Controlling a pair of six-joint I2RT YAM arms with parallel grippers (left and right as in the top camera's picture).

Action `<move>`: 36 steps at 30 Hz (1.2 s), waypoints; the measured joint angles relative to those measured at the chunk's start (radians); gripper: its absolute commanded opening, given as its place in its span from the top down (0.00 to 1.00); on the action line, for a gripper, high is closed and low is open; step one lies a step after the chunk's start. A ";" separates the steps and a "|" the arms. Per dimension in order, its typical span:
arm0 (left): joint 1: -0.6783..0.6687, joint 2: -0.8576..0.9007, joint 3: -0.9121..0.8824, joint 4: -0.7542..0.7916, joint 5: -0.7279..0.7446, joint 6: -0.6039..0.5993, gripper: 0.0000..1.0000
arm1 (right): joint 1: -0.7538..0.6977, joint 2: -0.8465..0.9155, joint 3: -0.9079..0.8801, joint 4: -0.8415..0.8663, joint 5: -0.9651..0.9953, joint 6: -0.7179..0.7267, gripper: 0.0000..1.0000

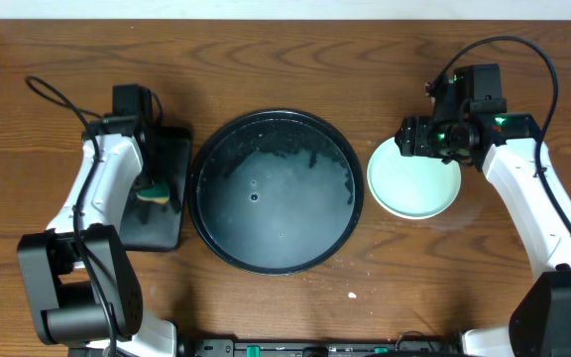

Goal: Clean dirty plates on tray and stack at the side

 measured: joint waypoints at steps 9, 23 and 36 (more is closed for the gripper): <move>0.003 0.001 -0.078 0.048 0.053 -0.005 0.29 | 0.000 0.000 0.000 -0.005 -0.001 -0.003 0.18; 0.003 -0.275 0.112 -0.124 0.063 -0.062 0.27 | 0.000 -0.064 0.101 -0.061 -0.014 -0.006 0.01; 0.003 -0.312 0.112 -0.131 0.063 -0.062 0.27 | 0.001 -0.489 0.206 -0.063 -0.033 -0.006 0.01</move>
